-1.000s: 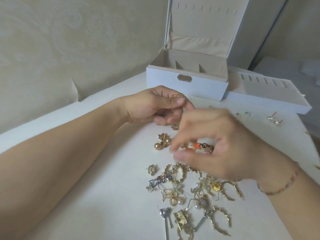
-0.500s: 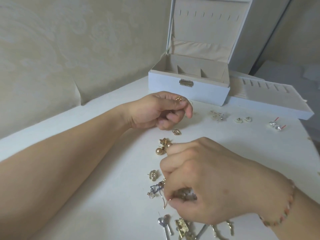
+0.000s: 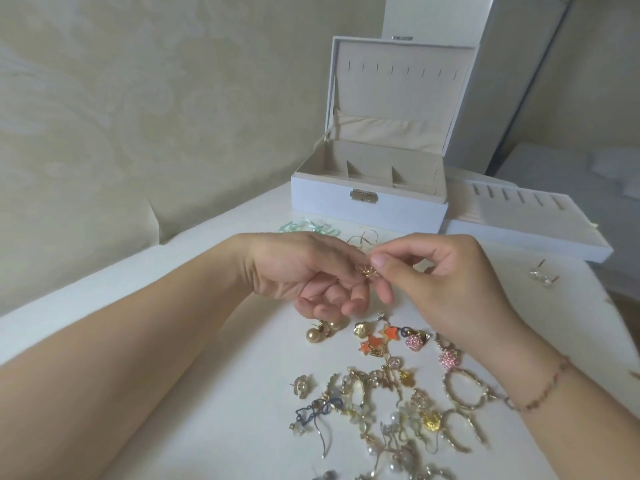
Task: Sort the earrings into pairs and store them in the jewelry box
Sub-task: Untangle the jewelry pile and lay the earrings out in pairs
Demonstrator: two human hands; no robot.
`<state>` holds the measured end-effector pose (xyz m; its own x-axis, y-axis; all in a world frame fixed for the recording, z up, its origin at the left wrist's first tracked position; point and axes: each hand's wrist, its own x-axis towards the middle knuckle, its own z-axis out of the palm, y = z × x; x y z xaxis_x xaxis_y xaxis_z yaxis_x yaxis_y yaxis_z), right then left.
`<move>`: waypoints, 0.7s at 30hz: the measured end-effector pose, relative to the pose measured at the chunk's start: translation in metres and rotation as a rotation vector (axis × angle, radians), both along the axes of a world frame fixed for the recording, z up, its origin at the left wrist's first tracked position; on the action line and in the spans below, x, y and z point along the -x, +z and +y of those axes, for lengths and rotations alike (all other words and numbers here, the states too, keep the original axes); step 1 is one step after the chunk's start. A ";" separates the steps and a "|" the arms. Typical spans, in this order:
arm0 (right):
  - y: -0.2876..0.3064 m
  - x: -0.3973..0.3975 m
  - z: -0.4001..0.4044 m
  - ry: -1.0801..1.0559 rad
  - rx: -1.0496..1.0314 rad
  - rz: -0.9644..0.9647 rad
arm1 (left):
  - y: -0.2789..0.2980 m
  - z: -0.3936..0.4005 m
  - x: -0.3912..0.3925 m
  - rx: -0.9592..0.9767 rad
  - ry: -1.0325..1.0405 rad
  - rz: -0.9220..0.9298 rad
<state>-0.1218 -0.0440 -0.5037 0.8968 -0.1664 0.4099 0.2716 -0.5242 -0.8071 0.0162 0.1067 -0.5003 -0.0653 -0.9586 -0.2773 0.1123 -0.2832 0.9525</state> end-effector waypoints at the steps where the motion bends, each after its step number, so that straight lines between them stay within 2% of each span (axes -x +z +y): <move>1: -0.001 0.000 0.001 -0.007 0.000 0.008 | 0.000 0.000 0.000 -0.002 -0.006 0.020; 5: -0.003 -0.003 0.001 -0.039 0.003 0.017 | 0.001 0.001 0.000 -0.010 -0.019 0.039; 8: -0.005 -0.004 -0.001 -0.060 0.027 -0.019 | 0.003 0.003 -0.002 -0.004 0.057 -0.070; 10: -0.005 -0.005 -0.005 -0.115 0.002 -0.043 | 0.010 0.011 -0.010 -0.020 0.130 -0.238; 14: -0.007 -0.008 -0.012 -0.175 0.003 -0.037 | 0.032 0.036 -0.031 -0.181 0.273 -0.719; 21: -0.010 -0.010 -0.015 -0.212 0.042 -0.003 | 0.037 0.040 -0.033 -0.455 0.177 -1.217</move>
